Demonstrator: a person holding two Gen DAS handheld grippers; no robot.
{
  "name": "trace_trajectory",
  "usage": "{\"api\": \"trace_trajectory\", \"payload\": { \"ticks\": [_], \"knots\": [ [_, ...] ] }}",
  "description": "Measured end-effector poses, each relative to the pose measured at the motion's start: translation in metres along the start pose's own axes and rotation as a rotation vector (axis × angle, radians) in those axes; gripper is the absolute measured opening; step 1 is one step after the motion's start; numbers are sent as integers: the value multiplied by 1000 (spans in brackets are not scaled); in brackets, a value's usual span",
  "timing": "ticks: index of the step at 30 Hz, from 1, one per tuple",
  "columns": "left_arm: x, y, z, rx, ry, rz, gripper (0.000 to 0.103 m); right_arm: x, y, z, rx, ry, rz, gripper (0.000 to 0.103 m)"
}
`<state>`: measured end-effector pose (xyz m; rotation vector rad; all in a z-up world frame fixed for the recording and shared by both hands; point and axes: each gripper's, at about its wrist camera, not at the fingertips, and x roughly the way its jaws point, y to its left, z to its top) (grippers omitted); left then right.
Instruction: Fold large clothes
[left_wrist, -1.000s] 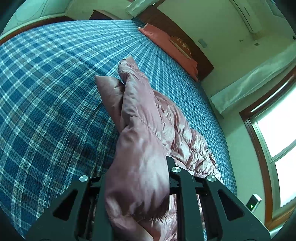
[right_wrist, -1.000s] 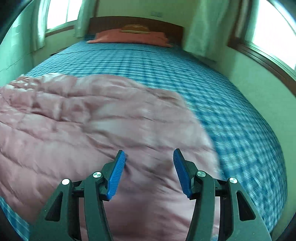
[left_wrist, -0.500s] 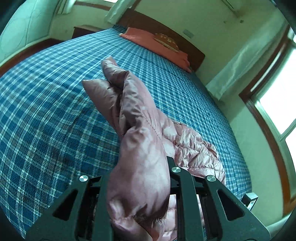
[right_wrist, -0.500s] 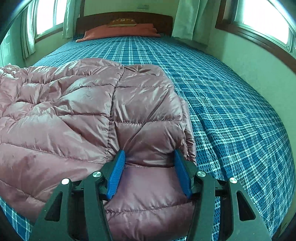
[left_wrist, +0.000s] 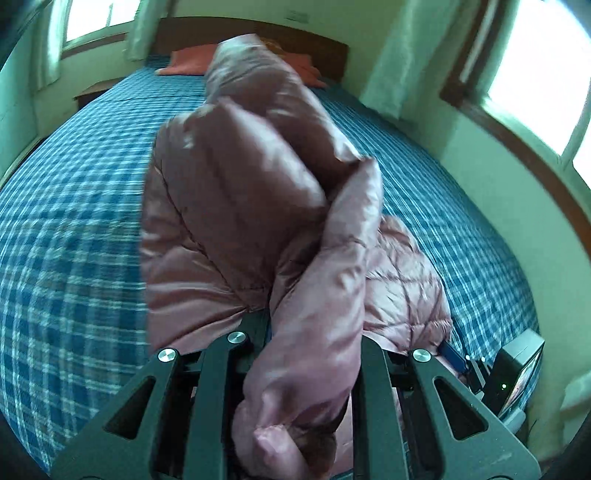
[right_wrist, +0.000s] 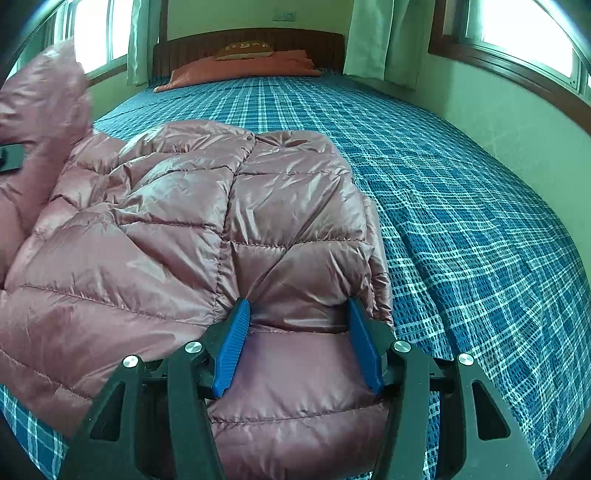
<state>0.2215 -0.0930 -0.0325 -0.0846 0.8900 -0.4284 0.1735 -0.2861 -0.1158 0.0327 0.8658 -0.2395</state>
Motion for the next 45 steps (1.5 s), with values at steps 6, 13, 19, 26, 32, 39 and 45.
{"api": "trace_trajectory", "payload": {
  "ticks": [6, 13, 19, 26, 32, 39, 45],
  "knots": [
    [43, -33, -10, 89, 84, -3, 16, 1, -3, 0, 13, 2, 22, 54],
    [72, -41, -26, 117, 119, -10, 16, 0, -4, -1, 19, 1, 29, 54],
    [82, -43, -35, 148, 104, -9, 16, -1, -4, -1, 17, 2, 26, 54],
    [77, -50, -35, 180, 81, 7, 16, -1, -3, -1, 16, 4, 21, 54],
    [46, -61, -34, 158, 44, -39, 56, 0, -5, 4, 24, 13, 27, 55],
    [-33, -44, -34, 54, -57, -168, 69, -2, -7, 5, 27, 15, 15, 56],
    [-80, 36, -41, -153, -195, -111, 77, -15, -12, 18, 42, 14, 5, 56]
  ]
}}
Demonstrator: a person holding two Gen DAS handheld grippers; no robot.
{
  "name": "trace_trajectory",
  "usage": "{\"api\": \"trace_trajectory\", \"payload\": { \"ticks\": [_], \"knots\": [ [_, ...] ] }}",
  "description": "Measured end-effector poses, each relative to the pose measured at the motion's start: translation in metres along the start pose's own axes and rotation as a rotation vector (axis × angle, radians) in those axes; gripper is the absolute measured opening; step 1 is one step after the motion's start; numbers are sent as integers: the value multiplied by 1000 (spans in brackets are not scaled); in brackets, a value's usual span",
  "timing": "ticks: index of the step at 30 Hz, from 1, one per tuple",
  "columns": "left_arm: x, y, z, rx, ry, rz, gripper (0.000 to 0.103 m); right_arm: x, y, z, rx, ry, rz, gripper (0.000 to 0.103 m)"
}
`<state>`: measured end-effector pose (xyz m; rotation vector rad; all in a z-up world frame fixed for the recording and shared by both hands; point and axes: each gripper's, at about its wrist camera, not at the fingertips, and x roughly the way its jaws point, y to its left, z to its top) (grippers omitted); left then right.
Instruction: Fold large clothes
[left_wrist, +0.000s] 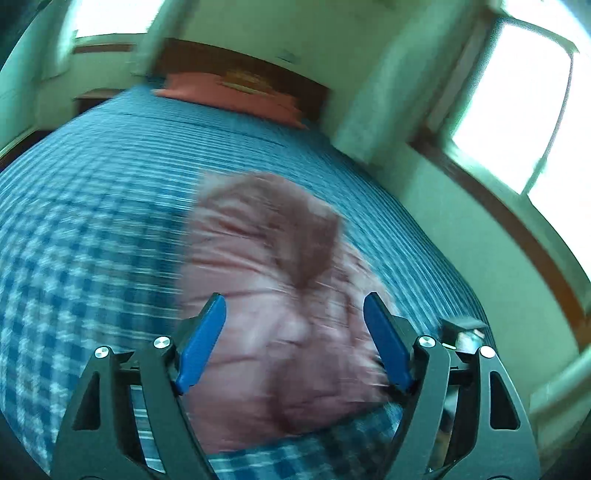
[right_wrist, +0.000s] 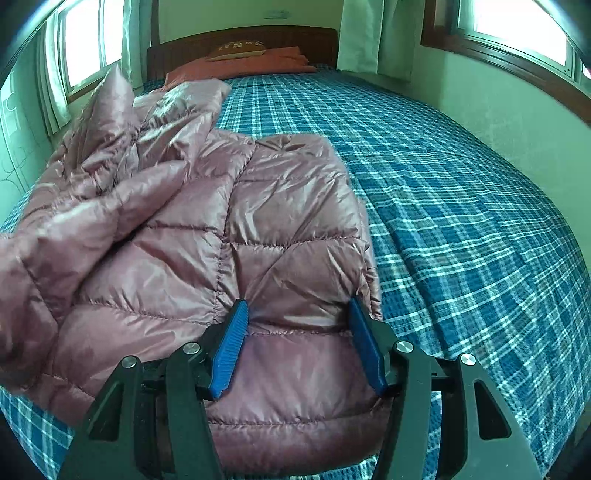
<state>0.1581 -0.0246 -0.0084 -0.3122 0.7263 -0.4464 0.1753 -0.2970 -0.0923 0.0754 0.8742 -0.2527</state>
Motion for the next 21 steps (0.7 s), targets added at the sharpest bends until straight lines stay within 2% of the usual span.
{"api": "trace_trajectory", "payload": {
  "ticks": [2, 5, 7, 9, 13, 16, 21],
  "knots": [
    [1, 43, 2, -144, 1, 54, 77, -11, -3, 9, 20, -27, 5, 56],
    [6, 97, -2, -377, -5, 66, 77, -25, -7, 27, 84, -59, 77, 57],
    [15, 118, -10, -474, 4, 76, 77, -29, -6, 34, 129, -71, 144, 66],
    [23, 126, -19, -519, 16, 66, 77, -25, -3, 46, 195, -62, 266, 71],
    [46, 126, -30, -563, 50, 24, 77, 2, 9, 65, 310, 16, 494, 71],
    [55, 122, -36, -574, 68, 13, 77, 18, 25, 73, 340, 63, 576, 71],
    [65, 119, -42, -569, 91, 4, 77, 38, 39, 82, 333, 96, 600, 71]
  ]
}}
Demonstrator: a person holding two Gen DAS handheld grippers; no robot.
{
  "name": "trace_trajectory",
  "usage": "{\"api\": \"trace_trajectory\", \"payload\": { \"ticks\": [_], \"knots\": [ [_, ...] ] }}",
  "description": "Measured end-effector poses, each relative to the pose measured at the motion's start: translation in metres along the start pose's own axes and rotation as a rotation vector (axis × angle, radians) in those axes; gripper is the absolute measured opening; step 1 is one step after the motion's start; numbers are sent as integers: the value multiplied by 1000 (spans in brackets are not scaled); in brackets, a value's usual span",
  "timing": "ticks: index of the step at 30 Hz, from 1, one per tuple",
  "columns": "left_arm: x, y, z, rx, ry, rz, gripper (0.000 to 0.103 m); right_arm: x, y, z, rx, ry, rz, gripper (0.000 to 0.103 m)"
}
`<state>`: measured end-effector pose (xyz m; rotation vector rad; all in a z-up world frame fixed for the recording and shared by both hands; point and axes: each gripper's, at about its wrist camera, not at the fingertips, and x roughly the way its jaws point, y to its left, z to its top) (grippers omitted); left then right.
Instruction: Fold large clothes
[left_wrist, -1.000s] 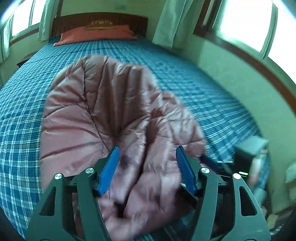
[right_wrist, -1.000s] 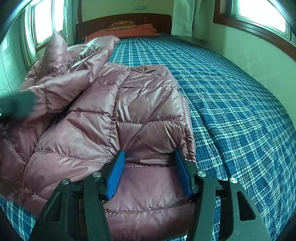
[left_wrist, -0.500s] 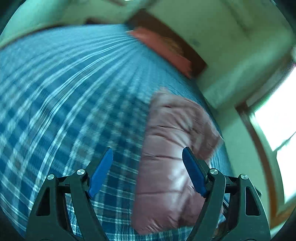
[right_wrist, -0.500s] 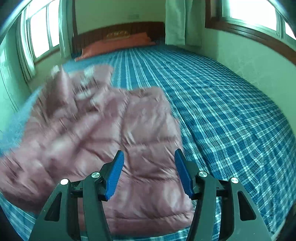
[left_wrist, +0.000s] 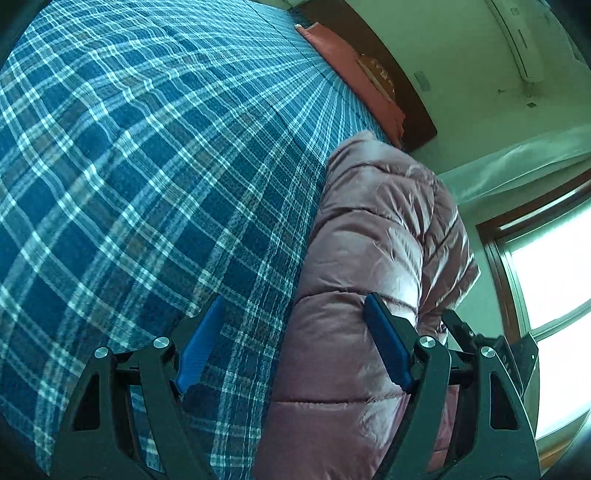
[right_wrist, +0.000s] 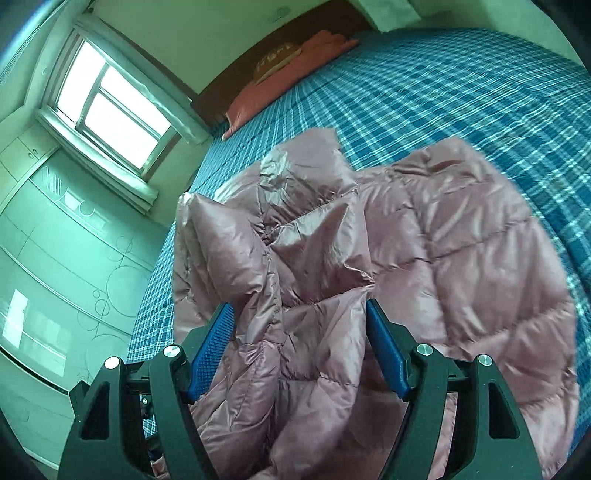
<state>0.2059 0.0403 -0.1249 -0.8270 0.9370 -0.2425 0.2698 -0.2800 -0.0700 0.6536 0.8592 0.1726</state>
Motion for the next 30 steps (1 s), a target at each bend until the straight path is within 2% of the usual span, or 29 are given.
{"api": "trace_trajectory", "payload": {
  "ticks": [2, 3, 4, 6, 7, 11, 14, 17, 21, 23, 25, 29, 30],
  "knots": [
    [3, 0, 0, 3, 5, -1, 77, 7, -1, 3, -8, 14, -5, 71],
    [3, 0, 1, 3, 5, -2, 77, 11, -2, 3, -10, 21, -9, 62],
    [4, -1, 1, 6, 6, -1, 77, 17, -2, 3, -17, 46, 5, 33],
    [5, -2, 3, 11, 10, -2, 77, 19, -5, 4, -21, 62, 18, 16],
    [5, -3, 3, 12, 9, -2, 77, 16, -4, 5, -32, 49, 15, 12],
    [4, -16, 6, 30, 7, -21, 77, -19, -1, 14, -93, -53, -21, 8],
    [3, -29, 4, 49, 12, -42, 78, -45, -14, 19, -108, -114, -75, 8],
    [8, -45, -4, 64, 31, -64, 79, -63, -44, 21, -94, -150, -160, 8],
    [25, -62, -20, 86, 77, -69, 80, -66, -98, 16, -14, -140, -246, 8],
    [35, -67, -30, 101, 104, -64, 80, -61, -119, 13, 34, -116, -218, 8],
    [44, -70, -38, 116, 127, -51, 80, -61, -131, 14, 89, -101, -147, 10],
    [43, -63, -47, 74, 140, -70, 80, -81, -131, 13, 143, -104, -95, 15],
    [41, -61, -48, 74, 141, -79, 80, -90, -129, 10, 152, -107, -78, 20]
  ]
}}
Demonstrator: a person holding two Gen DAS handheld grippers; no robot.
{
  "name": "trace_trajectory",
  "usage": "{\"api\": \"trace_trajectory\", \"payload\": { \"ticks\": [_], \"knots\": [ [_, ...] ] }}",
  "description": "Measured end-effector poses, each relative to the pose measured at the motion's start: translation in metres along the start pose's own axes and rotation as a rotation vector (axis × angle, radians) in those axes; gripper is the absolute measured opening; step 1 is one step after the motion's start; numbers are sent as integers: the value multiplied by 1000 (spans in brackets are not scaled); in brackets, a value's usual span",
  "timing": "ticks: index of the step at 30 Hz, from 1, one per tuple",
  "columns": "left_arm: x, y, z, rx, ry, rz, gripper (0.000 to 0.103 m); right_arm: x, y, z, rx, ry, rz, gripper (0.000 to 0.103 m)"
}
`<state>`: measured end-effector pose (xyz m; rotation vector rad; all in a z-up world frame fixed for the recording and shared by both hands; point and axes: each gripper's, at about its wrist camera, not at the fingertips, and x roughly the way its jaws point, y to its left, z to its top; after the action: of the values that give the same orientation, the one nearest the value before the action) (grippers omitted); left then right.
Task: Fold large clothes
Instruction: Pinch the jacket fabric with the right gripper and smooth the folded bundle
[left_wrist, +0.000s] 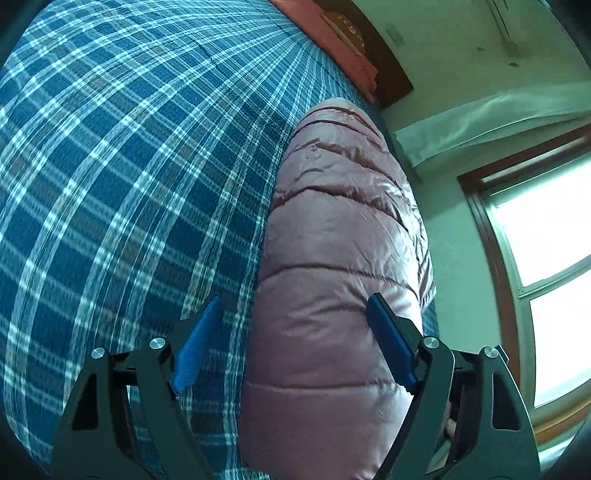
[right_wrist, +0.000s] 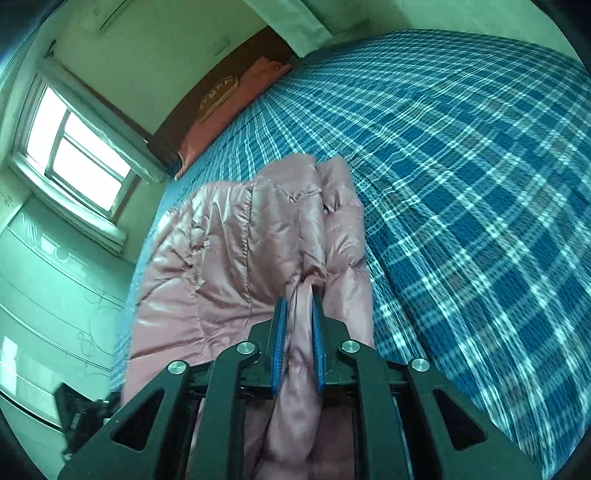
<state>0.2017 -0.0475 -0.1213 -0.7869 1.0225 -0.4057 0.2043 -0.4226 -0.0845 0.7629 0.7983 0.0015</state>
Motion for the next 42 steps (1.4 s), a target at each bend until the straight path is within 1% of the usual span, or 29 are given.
{"api": "trace_trajectory", "payload": {
  "ticks": [1, 2, 3, 4, 8, 10, 11, 12, 13, 14, 15, 16, 18, 19, 21, 22, 24, 27, 29, 31, 32, 34, 36, 39, 41, 42],
  "knots": [
    [-3, 0, -1, 5, 0, -4, 80, -9, 0, -3, 11, -4, 15, 37],
    [-7, 1, -3, 8, -3, -9, 80, -19, -2, -10, 20, -10, 23, 50],
    [-11, 2, -6, 6, -4, -19, 81, -27, -1, -16, 24, -21, 34, 70],
    [-14, 3, -9, -1, -2, -33, 81, -35, 2, -24, 20, -21, 46, 71],
    [-19, 2, -23, -5, 21, -62, 84, -41, 9, -48, 27, 27, 99, 71],
    [-18, -1, -29, 15, 24, -56, 84, -44, 8, -56, 19, 35, 98, 71],
    [-17, -2, -31, 25, 24, -50, 84, -43, 8, -60, 9, 32, 77, 70],
    [-15, -4, -32, 33, 24, -45, 84, -42, 8, -62, -2, 32, 44, 55],
    [-14, -5, -34, 35, 27, -43, 84, -39, 6, -62, -10, 40, 21, 39],
    [-12, -7, -34, 41, 29, -31, 84, -34, -1, -65, 4, 53, 18, 33],
    [-10, -9, -35, 53, 29, -6, 79, -32, -6, -67, 14, 60, 16, 26],
    [-6, -11, -36, 69, 38, 16, 72, -30, -13, -70, 19, 62, 5, 24],
    [1, -14, -39, 86, 54, 58, 66, -20, -19, -72, 18, 67, -16, 22],
    [6, -13, -41, 80, 63, 78, 64, -16, -23, -75, 16, 71, -27, 21],
    [17, -8, -43, 51, 86, 96, 61, -10, -28, -80, 6, 71, -39, 21],
    [21, -6, -44, 53, 87, 104, 59, -7, -29, -80, 6, 71, -39, 20],
    [26, -8, -45, 91, 78, 123, 58, -5, -34, -83, 26, 69, -30, 18],
    [23, -12, -45, 128, 73, 123, 58, -12, -32, -85, 26, 72, -21, 19],
    [15, -13, -42, 141, 75, 108, 61, -15, -30, -79, 22, 91, -9, 23],
    [7, -14, -38, 143, 68, 100, 64, -18, -28, -66, 6, 102, -23, 34],
    [-2, -15, -35, 143, 48, 98, 66, -27, -24, -61, -4, 89, -35, 36],
    [-15, -16, -26, 140, 1, 75, 72, -34, -19, -50, -19, 63, -39, 49],
    [-15, -18, -14, 136, -12, 65, 74, -38, -13, -41, -33, 36, -37, 55],
    [-3, -19, 2, 105, 5, 49, 74, -27, -6, -27, -54, 31, -25, 55],
    [11, -21, 9, 114, 33, 65, 74, -12, -5, -21, -61, 44, -41, 55],
    [16, -22, 10, 125, 37, 72, 74, -6, -5, -22, -63, 49, -52, 52]
  ]
}}
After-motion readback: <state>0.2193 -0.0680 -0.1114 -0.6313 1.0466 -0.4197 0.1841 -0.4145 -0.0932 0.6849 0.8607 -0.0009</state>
